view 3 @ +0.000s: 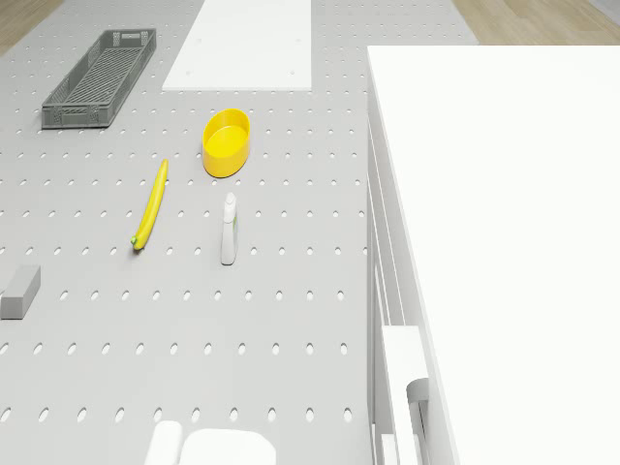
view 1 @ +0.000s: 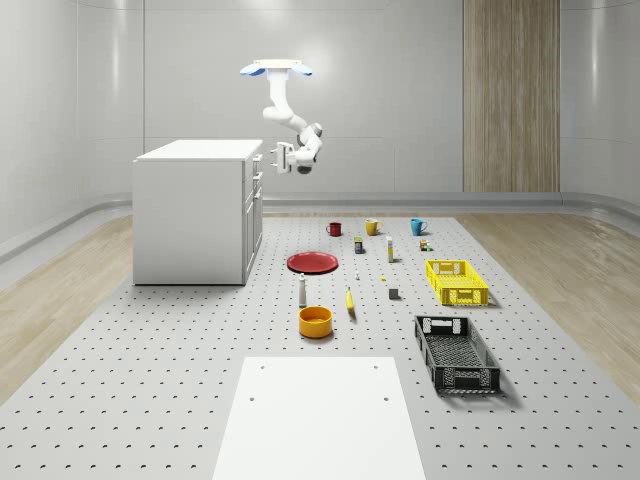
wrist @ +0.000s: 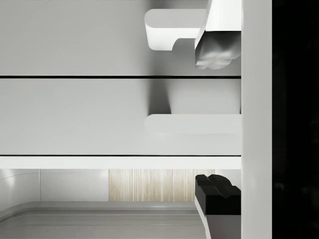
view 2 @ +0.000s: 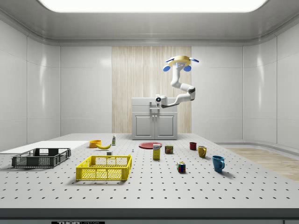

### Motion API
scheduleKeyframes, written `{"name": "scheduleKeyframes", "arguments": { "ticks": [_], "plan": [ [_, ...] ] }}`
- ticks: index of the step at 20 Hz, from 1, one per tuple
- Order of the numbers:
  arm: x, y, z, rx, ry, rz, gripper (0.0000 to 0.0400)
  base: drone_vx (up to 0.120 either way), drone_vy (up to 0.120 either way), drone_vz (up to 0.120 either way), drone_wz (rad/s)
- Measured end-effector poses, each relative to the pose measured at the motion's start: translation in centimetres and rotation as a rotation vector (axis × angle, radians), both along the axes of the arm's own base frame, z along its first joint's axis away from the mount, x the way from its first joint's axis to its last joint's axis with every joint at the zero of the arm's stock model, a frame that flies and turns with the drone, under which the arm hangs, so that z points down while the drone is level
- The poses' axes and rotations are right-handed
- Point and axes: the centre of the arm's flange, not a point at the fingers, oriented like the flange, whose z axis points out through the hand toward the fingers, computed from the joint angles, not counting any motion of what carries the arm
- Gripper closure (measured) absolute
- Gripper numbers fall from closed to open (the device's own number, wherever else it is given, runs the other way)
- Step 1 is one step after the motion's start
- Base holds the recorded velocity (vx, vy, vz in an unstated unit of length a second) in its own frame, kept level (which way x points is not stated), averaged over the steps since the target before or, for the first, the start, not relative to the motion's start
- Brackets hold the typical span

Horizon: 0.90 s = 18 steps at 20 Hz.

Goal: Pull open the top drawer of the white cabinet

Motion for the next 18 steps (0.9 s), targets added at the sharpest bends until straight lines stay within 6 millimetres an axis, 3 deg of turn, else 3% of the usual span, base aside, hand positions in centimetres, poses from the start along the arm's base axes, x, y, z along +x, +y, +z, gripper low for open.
{"name": "scheduleKeyframes", "arguments": {
  "ticks": [7,18],
  "plan": [
    [0.0,1.1,0.0,0.000,0.000,0.000,0.0088,0.000,0.000,0.000,0.000],
    [1.9,1.9,0.0,0.000,0.000,0.000,0.0088,0.000,0.000,0.000,0.000]
  ]
}}
